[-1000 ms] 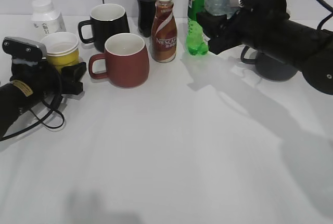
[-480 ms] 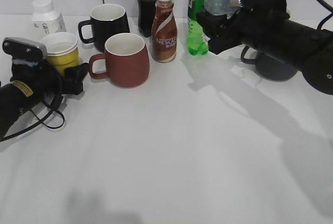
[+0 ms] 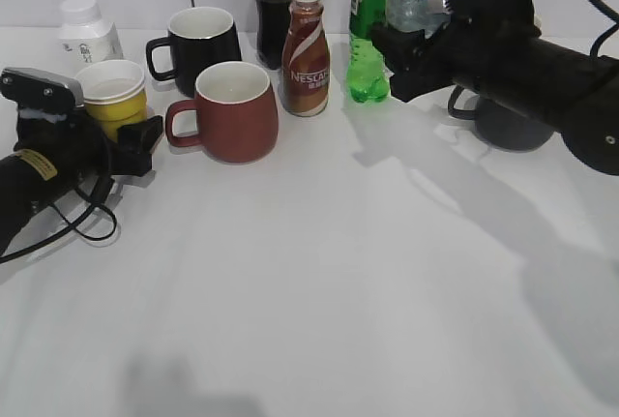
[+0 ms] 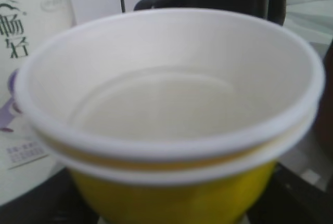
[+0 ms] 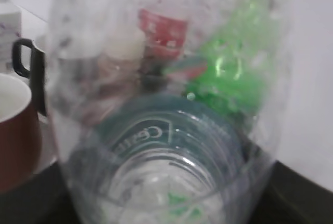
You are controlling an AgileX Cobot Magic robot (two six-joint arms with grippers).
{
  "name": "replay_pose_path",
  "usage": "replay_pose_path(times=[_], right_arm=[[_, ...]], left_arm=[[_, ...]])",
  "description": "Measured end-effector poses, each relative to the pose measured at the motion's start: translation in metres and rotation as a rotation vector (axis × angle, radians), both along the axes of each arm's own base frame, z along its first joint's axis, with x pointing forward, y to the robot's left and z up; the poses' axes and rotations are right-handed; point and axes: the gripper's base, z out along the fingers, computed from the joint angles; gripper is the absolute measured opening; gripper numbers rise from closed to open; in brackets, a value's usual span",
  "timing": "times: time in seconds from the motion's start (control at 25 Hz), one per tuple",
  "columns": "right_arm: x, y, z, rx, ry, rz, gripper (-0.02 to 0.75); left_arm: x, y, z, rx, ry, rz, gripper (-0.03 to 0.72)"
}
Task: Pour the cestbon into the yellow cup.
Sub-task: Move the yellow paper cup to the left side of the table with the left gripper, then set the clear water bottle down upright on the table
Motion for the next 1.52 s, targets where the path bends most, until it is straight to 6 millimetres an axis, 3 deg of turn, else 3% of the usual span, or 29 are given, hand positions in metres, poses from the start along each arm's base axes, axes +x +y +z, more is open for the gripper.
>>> replay_pose_path(times=[0.28,1.0,1.2,1.52], right_arm=[[0.012,0.004,-0.017,-0.009,0.031,-0.006,0.461],[0.023,0.007,-0.049,0.006,0.12,-0.013,0.461],[0.024,0.008,-0.073,0.014,0.191,-0.018,0.461],[0.025,0.01,-0.079,0.1,0.206,-0.008,0.461]], left_arm=[[-0.002,0.0,-0.001,0.002,0.008,-0.002,0.589],[-0.039,0.007,-0.01,-0.02,0.026,0.016,0.589],[-0.049,0.009,-0.003,-0.012,0.044,0.017,0.589],[-0.067,0.011,0.029,-0.021,-0.022,0.017,0.589]])
